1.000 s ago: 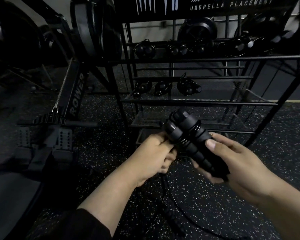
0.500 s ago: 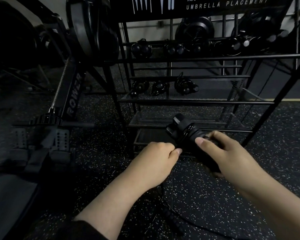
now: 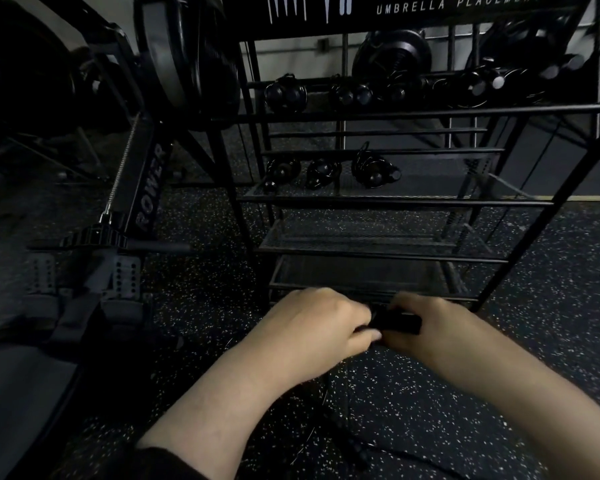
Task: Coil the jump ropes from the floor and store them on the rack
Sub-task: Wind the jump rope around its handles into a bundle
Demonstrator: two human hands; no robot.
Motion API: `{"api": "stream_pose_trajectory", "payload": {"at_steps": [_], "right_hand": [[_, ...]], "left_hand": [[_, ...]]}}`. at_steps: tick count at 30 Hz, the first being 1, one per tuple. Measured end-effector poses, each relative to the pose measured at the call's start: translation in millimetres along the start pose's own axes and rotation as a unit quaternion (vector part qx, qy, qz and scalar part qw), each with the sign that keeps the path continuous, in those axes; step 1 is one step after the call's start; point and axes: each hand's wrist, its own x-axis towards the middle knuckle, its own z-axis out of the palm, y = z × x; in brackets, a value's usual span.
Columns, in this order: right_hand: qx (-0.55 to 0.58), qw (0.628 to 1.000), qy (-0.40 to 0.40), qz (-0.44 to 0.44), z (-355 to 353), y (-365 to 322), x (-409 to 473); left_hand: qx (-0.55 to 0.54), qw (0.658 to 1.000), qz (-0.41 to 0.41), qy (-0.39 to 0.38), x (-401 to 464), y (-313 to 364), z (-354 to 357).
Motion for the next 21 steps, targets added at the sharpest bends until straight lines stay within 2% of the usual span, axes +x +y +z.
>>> {"api": "stream_pose_trajectory", "payload": {"at_steps": [3,6,13,21], "right_hand": [[0.016,0.995,-0.098,-0.021,4.3,4.8,-1.2],[0.050,0.987,-0.145,-0.055,2.0,5.3,-4.3],[0.119,0.968,-0.184,-0.124,-11.1,-6.0,-14.4],[0.196,0.940,-0.211,-0.181,-15.0,-8.3,-19.3]], "left_hand": [[-0.060,0.998,0.008,0.025,-3.3,-1.6,-6.3],[-0.180,0.983,-0.026,0.027,-3.7,-11.6,-9.9],[-0.323,0.943,-0.063,0.044,-0.6,-16.3,-12.3],[-0.461,0.884,-0.065,-0.037,2.3,-18.0,-8.7]]}}
